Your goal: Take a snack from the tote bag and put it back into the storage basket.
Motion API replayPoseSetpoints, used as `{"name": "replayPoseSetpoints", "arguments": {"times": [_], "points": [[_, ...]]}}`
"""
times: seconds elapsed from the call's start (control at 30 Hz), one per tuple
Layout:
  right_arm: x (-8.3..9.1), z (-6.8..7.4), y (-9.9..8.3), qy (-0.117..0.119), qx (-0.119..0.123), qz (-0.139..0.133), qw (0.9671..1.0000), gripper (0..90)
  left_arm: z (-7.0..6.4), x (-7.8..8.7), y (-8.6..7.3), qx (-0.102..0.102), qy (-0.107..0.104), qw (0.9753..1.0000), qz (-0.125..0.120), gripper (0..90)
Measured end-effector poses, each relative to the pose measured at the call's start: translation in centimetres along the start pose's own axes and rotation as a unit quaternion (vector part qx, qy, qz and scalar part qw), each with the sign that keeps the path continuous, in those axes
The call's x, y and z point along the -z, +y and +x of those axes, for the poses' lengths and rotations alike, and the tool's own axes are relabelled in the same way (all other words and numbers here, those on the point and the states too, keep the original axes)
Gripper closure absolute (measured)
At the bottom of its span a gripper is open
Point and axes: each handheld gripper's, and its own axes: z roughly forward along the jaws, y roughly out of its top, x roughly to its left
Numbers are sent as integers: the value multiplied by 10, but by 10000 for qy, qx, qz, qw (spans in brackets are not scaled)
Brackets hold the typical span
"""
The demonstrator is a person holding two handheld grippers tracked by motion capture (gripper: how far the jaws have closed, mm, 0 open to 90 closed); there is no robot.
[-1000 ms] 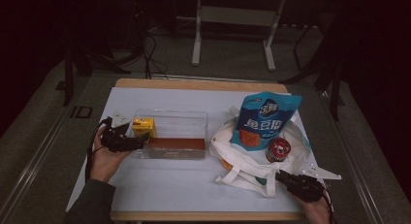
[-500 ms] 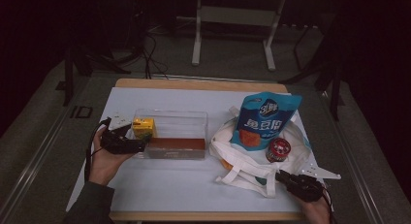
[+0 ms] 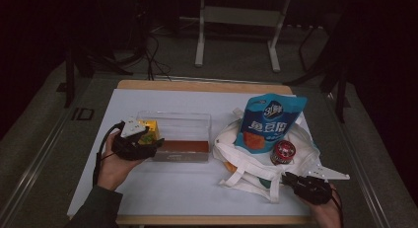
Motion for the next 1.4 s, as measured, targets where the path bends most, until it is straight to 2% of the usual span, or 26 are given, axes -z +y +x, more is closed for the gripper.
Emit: {"name": "replayPoseSetpoints", "arguments": {"times": [0.23, 0.33, 0.43, 0.5, 0.6, 0.63, 0.7, 0.8, 0.9, 1.07, 1.1, 1.13, 1.2, 1.3, 1.4], "points": [[20, 2, 7, 54, 77, -66, 9999, 745, -9, -8, 0, -147, -248, 9995, 119, 407], [28, 1, 11, 95, 64, -164, 9998, 744, -12, -13, -1, -73, -343, 9993, 122, 412], [34, -1, 15, 52, 118, -197, 9997, 745, -15, -17, -5, 28, -539, 9985, 48, 428], [36, -2, 18, 25, 145, -183, 9997, 745, -18, -21, -7, 4, -598, 9982, 60, 432], [36, -3, 21, 25, 203, -163, 9997, 745, -21, -23, -9, 5, -666, 9978, 55, 438], [36, -4, 25, -2, 261, -83, 9996, 744, -23, -25, -11, 15, -773, 9970, 20, 440], [35, -5, 27, -6, 290, -64, 9996, 743, -26, -26, -12, 14, -843, 9964, -2, 447], [34, -8, 30, -25, 283, -75, 9996, 729, -33, -30, -14, -79, -856, 9963, 44, 451], [32, -12, 33, -75, 254, -89, 9996, 703, -41, -33, -17, -208, -903, 9957, -53, 455], [28, -15, 39, -103, 272, -70, 9996, 689, -51, -37, -22, -353, -1073, 9933, -235, 468], [28, -15, 39, -103, 272, -70, 9996, 689, -51, -37, -22, -353, -1073, 9933, -235, 475], [27, -16, 42, -117, 304, -54, 9995, 687, -55, -39, -24, -408, -1182, 9918, -263, 476], [26, -17, 44, -125, 317, -50, 9994, 685, -58, -42, -27, -476, -1173, 9916, -253, 481], [25, -18, 50, -121, 336, -45, 9994, 684, -64, -46, -32, -587, -1257, 9900, -243, 486], [22, -20, 56, -147, 353, -10, 9993, 683, -68, -49, -37, -589, -1330, 9889, -316, 493]]}}
